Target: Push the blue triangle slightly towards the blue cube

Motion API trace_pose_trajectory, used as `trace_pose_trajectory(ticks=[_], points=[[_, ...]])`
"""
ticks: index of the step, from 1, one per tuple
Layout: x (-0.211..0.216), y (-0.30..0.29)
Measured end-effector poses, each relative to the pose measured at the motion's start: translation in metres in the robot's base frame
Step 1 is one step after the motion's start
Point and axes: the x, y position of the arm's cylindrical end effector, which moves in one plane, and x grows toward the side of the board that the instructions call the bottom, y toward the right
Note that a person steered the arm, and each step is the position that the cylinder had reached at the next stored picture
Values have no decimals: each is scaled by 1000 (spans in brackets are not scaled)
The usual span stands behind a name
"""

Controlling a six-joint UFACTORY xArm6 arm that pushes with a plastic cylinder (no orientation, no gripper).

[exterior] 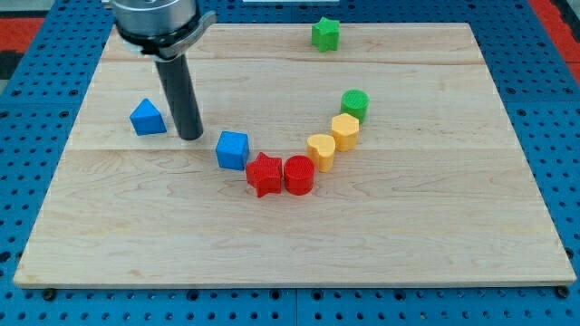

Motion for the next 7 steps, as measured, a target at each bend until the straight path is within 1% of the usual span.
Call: trace_pose_trajectory(ticks=[1,2,3,4,5,6,7], points=[[21,-14],[22,-66],[-7,-98],[-41,-90],[-43,-50],[-43,-26],[-43,-26]])
